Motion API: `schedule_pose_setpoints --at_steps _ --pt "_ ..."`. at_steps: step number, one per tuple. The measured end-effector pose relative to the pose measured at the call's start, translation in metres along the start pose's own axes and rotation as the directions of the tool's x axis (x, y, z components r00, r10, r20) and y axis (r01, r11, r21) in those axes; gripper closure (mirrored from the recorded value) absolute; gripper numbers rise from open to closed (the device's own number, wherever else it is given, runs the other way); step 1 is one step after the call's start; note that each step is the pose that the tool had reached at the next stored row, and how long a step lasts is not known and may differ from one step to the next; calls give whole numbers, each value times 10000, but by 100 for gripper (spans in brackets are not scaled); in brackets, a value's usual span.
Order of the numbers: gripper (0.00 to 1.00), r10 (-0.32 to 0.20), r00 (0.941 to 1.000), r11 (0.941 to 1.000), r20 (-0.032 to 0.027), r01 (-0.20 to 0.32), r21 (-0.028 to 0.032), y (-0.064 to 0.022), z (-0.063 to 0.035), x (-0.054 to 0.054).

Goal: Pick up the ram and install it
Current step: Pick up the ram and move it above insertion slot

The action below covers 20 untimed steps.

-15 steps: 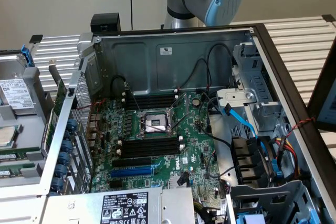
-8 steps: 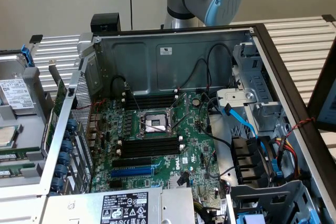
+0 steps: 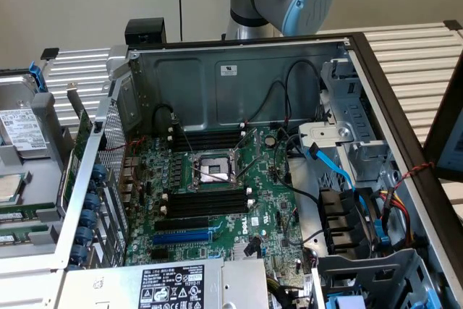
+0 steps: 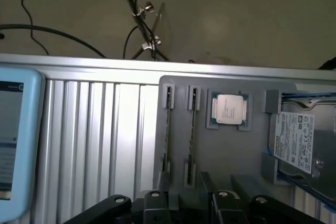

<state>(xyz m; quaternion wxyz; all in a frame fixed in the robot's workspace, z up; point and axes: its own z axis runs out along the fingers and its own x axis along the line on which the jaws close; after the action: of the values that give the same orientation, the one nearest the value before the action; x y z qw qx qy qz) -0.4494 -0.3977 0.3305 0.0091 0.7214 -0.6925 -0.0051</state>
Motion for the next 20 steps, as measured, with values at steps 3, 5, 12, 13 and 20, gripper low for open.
schedule_pose_setpoints --at_steps 3,5,12,13,20 --pt "64 -13 10000 10000 0 13 0 8 56 0" --pt "64 -29 10000 10000 0 29 1 13 92 0" --pt "55 -85 10000 10000 -1 85 2 21 220 2" --pt "55 -90 10000 10000 -2 90 0 20 237 3" --pt "55 -111 9999 9999 -2 111 1 18 365 15"
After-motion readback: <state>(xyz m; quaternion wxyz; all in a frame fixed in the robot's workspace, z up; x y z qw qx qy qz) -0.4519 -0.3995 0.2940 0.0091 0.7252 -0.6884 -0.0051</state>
